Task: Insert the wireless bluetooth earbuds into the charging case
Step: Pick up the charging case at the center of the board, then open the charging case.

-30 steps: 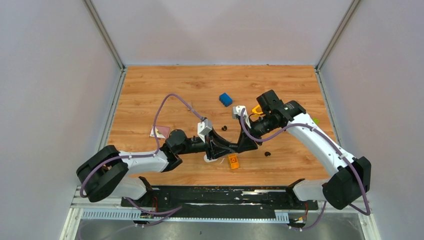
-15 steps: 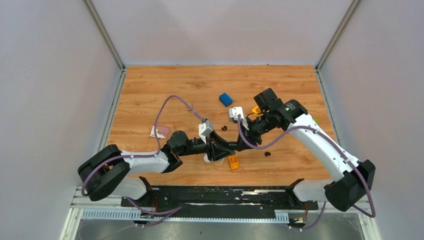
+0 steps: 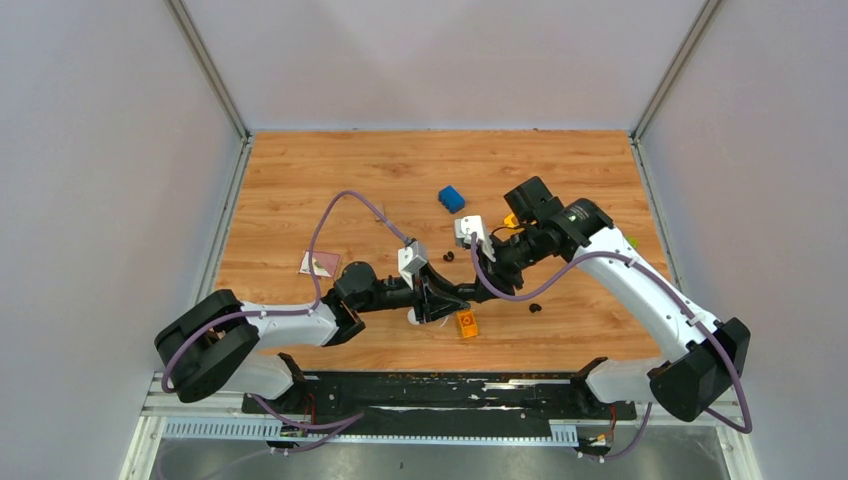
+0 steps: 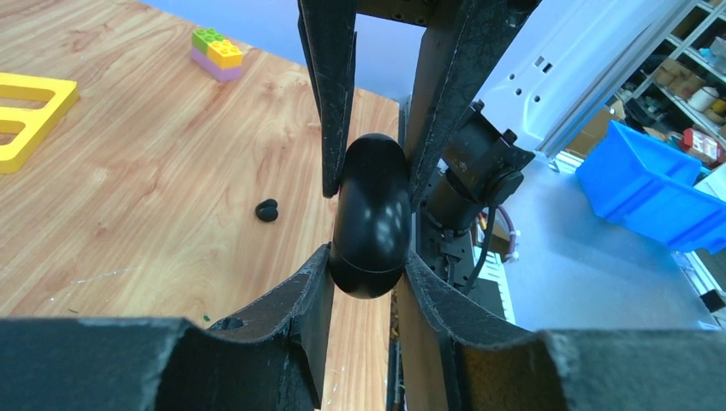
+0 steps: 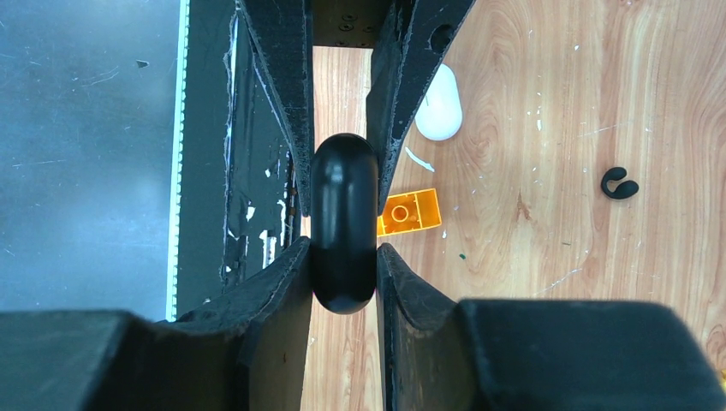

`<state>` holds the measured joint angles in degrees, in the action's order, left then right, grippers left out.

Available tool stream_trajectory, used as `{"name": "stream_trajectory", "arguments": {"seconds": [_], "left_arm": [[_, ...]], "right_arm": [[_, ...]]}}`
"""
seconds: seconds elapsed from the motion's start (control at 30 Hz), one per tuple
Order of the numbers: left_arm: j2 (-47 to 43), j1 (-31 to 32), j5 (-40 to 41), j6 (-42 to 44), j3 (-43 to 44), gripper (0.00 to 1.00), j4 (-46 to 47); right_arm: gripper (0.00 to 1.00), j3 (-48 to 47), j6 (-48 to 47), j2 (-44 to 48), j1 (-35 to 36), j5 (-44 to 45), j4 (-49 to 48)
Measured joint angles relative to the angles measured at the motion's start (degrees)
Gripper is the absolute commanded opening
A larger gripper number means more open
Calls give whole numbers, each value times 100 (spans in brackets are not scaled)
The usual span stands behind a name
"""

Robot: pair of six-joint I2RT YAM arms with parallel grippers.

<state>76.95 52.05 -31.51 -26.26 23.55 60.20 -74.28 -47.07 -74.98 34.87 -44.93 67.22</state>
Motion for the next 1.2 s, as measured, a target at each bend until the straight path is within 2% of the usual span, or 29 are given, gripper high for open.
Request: {"name": "stream_trajectory", "arguments": {"seconds": [0.23, 0.43, 0.77, 0.9, 0.97, 1.03, 1.2], "left_arm": [[0, 0, -4, -2, 0, 40, -35], [0, -2, -17, 0, 0, 36, -81], [0, -11, -17, 0, -33, 16, -114], [0, -15, -37, -2, -37, 12, -98], [0, -15, -39, -2, -42, 7, -57], [0, -4, -74, 15, -59, 0, 63], [0, -9, -76, 153, -114, 0, 181]], "right_arm": [[22, -2, 11, -96, 0, -7, -7], [22, -15, 63, -170, -2, -9, -2], [23, -94, 212, -339, -2, -11, 39], [36, -136, 269, -369, 0, -15, 92], [41, -166, 339, -372, -2, -22, 109], [42, -225, 461, -417, -48, -181, 92], [44, -481, 730, -708, -289, -645, 125]]}}
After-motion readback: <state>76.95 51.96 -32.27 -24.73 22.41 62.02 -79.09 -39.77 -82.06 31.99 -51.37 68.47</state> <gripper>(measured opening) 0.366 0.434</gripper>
